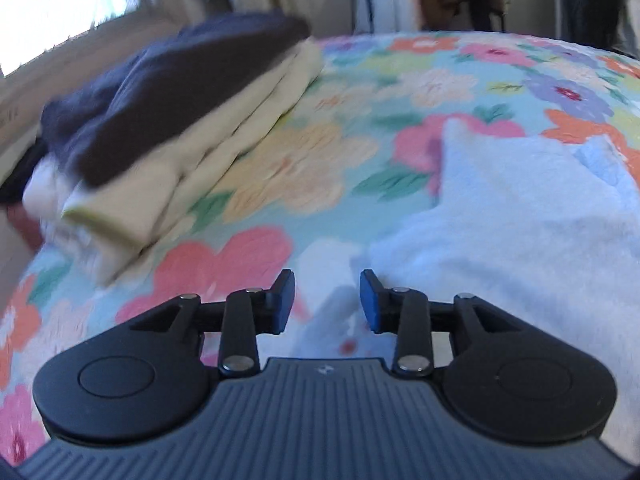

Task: Fold clothes

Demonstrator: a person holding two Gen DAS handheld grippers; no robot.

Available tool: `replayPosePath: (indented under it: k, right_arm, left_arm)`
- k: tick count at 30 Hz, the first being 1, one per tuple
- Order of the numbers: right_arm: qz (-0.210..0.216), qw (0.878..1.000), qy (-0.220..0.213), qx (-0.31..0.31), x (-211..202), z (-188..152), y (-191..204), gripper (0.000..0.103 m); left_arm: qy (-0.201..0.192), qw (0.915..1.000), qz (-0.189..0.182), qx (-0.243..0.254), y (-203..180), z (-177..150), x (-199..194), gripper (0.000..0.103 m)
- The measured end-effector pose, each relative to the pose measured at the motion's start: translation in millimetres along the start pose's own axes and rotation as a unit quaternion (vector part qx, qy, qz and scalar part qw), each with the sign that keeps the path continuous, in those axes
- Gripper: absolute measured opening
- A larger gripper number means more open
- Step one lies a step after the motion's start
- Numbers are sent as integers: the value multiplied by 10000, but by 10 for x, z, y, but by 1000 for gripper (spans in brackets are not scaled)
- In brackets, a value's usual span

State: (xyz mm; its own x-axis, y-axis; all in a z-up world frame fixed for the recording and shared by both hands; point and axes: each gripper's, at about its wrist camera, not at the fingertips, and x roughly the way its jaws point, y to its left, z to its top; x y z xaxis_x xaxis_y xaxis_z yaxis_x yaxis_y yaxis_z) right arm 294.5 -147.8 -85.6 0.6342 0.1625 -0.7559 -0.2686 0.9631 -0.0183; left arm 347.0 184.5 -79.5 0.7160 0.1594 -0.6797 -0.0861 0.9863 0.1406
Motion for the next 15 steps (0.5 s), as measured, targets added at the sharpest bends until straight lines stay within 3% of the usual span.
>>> replayPosePath:
  k: [4, 7, 12, 15]
  right_arm:
    - [-18, 9999, -120, -7, -185, -42, 99, 77]
    - [2, 9998, -87, -204, -282, -99, 282, 77]
    - [199, 9988, 57, -443, -332, -341, 554, 77]
    - [283, 9987, 153, -405, -319, -471, 633, 78]
  left_arm:
    - [269, 9955, -347, -845, 305, -190, -205, 57]
    - [432, 9868, -613, -1435, 489, -366, -360, 59]
    - [698, 9625, -1051, -2402, 797, -658, -619, 59]
    - [933, 9423, -1423, -2885, 855, -825, -735, 71]
